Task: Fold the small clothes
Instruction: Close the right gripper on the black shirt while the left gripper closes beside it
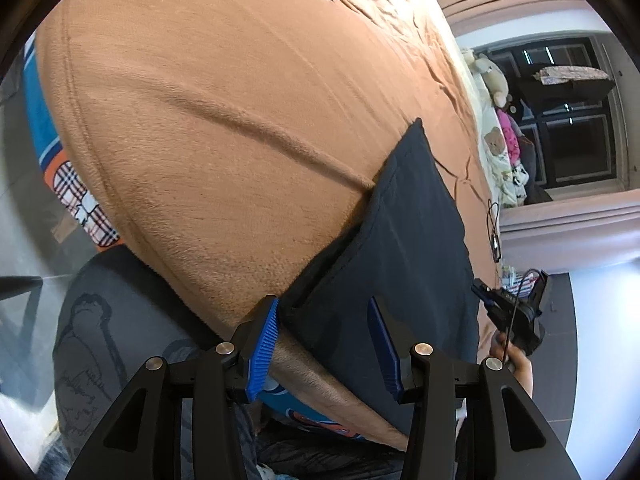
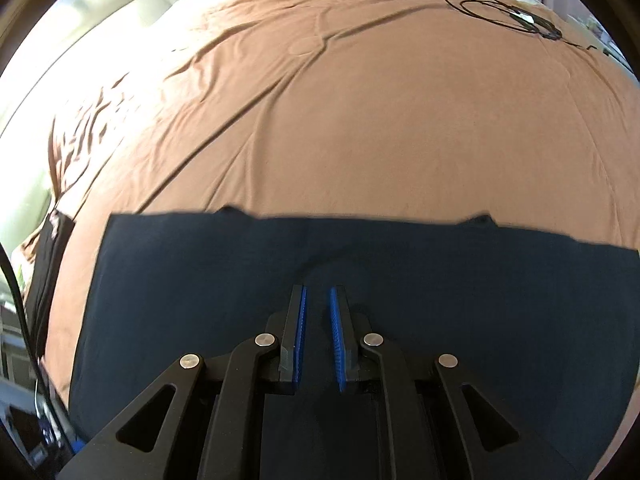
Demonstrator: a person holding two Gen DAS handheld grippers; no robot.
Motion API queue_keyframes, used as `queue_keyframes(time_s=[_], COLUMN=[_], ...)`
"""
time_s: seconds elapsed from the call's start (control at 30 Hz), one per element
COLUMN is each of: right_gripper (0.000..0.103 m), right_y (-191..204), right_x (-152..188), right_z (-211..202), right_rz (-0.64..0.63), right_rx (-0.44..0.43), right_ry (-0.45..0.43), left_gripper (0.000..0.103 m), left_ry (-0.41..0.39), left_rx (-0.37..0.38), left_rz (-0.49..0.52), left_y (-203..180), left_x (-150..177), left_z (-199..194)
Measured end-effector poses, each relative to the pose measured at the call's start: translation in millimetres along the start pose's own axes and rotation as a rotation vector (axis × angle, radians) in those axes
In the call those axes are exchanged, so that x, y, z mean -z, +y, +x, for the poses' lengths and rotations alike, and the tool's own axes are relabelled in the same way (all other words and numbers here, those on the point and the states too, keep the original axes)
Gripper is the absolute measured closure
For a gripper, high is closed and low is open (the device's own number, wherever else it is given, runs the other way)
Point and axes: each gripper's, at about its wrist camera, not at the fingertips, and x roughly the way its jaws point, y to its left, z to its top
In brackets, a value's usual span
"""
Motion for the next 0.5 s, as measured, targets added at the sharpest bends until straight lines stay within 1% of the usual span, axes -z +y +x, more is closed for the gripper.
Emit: queue_keyframes(time_s=[0.17, 0.27, 0.33, 0.4, 0.47, 0.5], right_gripper=[0.094, 0.094, 0.094, 0.094, 0.094, 0.093], right_y=[1, -4, -4, -6, -5, -3], right_x=[31, 44, 52, 65, 78, 83], right_z=[-20, -38, -44, -55, -59, -61], right_rz=[-0.001, 0.003, 0.005, 0.009, 0.018, 0.018], right_rx=[-0.011, -0.024, -0.028, -0.043, -0.064, -0.068], right_ry=[0.008, 0.012, 0.013, 0.014, 0.019, 0.023], left_gripper=[0.056, 0.056, 0.061, 0.065, 0.073, 0.075], left_ry=[-0.025, -0.032, -0.036, -0.038, -0.033, -0.033], left_rx=[0.013, 0.041, 0.044, 0.063, 0.067, 0.072], left_rz=[0.044, 0.057, 0.063, 0.070, 0.069, 0.070], left_y=[-4, -3, -1, 0, 1, 1], left_x=[2, 4, 6, 8, 10, 9], left_z=[1, 0, -2, -1, 0, 2])
